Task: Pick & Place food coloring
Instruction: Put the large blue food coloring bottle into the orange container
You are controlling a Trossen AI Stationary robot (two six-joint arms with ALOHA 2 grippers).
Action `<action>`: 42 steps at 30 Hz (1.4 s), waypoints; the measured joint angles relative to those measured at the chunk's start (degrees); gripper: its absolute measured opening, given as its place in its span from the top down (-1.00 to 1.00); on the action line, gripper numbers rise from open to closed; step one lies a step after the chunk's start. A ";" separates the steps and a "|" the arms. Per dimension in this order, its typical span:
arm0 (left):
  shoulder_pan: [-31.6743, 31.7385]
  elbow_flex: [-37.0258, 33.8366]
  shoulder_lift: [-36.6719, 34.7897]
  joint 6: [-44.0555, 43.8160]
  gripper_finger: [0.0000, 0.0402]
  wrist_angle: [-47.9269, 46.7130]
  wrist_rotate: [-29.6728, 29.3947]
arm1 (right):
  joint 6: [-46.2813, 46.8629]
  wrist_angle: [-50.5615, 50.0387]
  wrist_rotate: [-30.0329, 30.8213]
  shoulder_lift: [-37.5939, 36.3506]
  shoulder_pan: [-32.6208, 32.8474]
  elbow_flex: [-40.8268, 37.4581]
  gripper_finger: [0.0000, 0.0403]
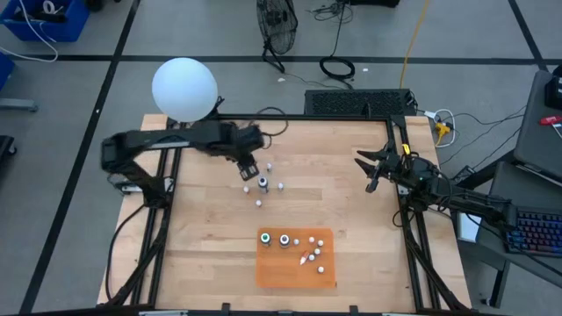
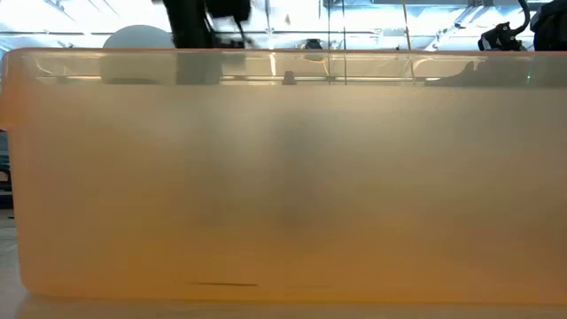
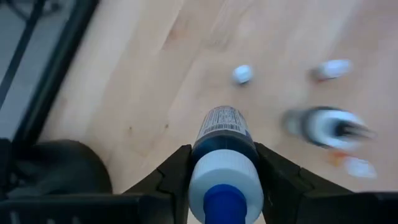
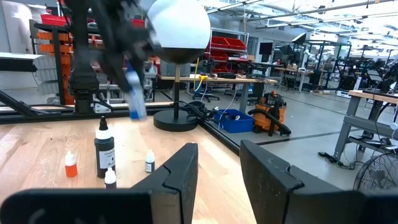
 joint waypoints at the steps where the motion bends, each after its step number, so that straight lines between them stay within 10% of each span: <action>1: -1.24 0.20 -2.43 -0.30 0.29 0.06 0.26 | 0.00 0.00 0.00 0.02 0.00 -0.01 0.46; 10: -23.78 0.77 -15.11 -3.51 0.29 13.83 0.89 | 0.00 0.00 0.00 0.02 0.00 -0.02 0.46; 19: -44.35 9.14 -3.46 -1.86 0.29 14.52 -7.24 | -0.02 0.17 0.00 0.02 -0.01 -0.01 0.46; 29: -46.60 19.76 17.28 -5.19 0.29 4.77 -5.24 | -0.01 0.09 0.00 0.02 -0.01 -0.01 0.46; 42: -44.14 19.87 26.32 -19.66 0.29 -2.73 1.51 | 0.00 0.04 -0.01 0.02 0.01 -0.01 0.46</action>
